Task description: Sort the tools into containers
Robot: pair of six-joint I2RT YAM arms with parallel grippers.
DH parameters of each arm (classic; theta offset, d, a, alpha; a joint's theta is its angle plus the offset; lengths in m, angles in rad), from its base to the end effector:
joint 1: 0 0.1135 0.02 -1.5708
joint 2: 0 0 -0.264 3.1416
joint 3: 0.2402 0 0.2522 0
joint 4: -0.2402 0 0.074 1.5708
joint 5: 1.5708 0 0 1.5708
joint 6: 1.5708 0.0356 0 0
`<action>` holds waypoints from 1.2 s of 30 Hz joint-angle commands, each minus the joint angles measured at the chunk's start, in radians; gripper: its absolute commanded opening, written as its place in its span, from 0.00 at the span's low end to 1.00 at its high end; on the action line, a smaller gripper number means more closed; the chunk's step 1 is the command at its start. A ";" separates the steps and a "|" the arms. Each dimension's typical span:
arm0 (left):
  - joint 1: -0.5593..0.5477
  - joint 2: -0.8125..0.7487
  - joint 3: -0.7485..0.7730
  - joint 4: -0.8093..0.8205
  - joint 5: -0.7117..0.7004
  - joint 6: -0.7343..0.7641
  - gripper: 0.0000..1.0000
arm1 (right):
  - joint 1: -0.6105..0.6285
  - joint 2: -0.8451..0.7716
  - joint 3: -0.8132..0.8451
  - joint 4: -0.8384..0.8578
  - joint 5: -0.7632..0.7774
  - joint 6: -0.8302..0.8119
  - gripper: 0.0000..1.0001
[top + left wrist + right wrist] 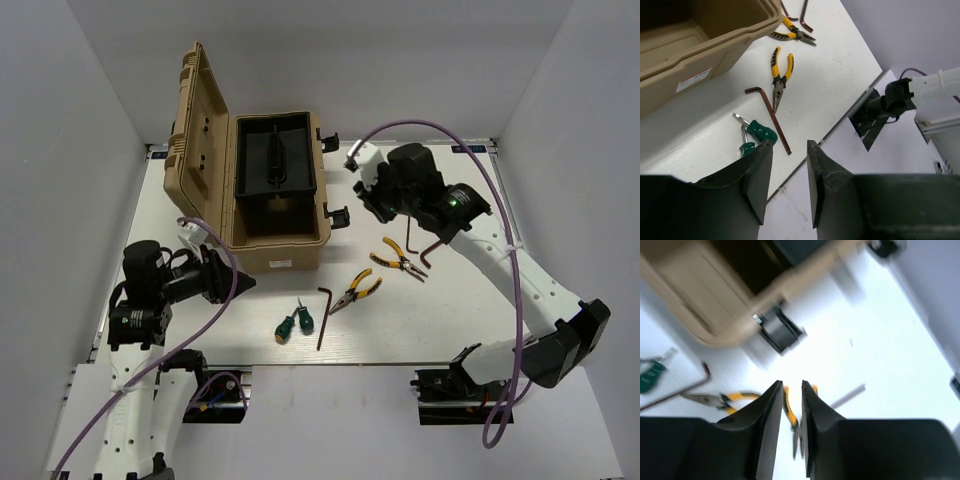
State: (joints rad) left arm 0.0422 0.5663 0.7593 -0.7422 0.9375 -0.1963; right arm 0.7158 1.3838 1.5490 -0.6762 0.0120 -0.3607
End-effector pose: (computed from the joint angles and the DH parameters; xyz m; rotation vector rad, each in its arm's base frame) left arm 0.1083 -0.0241 0.3114 0.3199 2.0171 -1.0767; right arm 0.2254 0.1954 0.4188 -1.0641 1.7967 0.2037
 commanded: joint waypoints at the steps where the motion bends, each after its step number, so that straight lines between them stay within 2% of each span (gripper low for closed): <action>1: -0.042 0.012 0.049 0.033 0.052 0.026 0.45 | -0.080 -0.046 -0.111 0.026 0.045 0.040 0.30; 8: -0.122 0.041 0.121 0.033 0.052 0.046 0.49 | -0.205 -0.132 -0.288 0.055 -0.041 0.075 0.31; 11: -0.154 0.069 0.175 0.090 0.052 0.023 0.51 | -0.240 -0.150 -0.319 0.061 -0.082 0.081 0.33; 13: -0.163 0.096 0.193 0.147 0.052 0.014 0.54 | -0.257 -0.164 -0.328 0.061 -0.113 0.083 0.40; 16: -0.189 0.196 0.242 0.178 0.009 0.035 0.57 | -0.289 -0.177 -0.365 0.053 -0.156 0.088 0.61; 19: -0.231 0.315 0.264 0.178 -0.055 0.073 0.60 | -0.309 -0.189 -0.398 0.047 -0.155 0.100 0.59; 23: -0.419 0.424 0.310 0.083 -0.239 0.159 0.63 | -0.355 -0.174 -0.460 0.029 -0.104 0.138 0.56; 25: -0.503 0.475 0.324 0.032 -0.363 0.175 0.64 | -0.393 -0.170 -0.481 0.033 -0.124 0.161 0.56; 27: -0.637 0.562 0.339 0.006 -0.484 0.187 0.65 | -0.424 -0.166 -0.515 0.062 -0.164 0.173 0.56; 28: -0.725 0.585 0.365 -0.009 -0.575 0.178 0.65 | -0.429 -0.155 -0.518 0.066 -0.185 0.193 0.56; 29: -0.766 0.602 0.365 -0.009 -0.607 0.178 0.65 | -0.440 -0.152 -0.529 0.073 -0.196 0.195 0.56; 31: -0.829 0.615 0.376 -0.009 -0.675 0.161 0.66 | -0.469 -0.155 -0.544 0.089 -0.225 0.206 0.56; 34: -0.925 0.632 0.387 -0.068 -0.843 0.111 0.68 | -0.495 -0.163 -0.575 0.107 -0.253 0.216 0.56; 36: -0.998 0.653 0.371 -0.143 -0.988 0.023 0.71 | -0.516 -0.166 -0.596 0.112 -0.277 0.224 0.56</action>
State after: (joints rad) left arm -0.8940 1.2179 1.1027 -0.7826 0.2089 -0.0834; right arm 0.2218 1.2304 0.9752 -0.6121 -0.2035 -0.1650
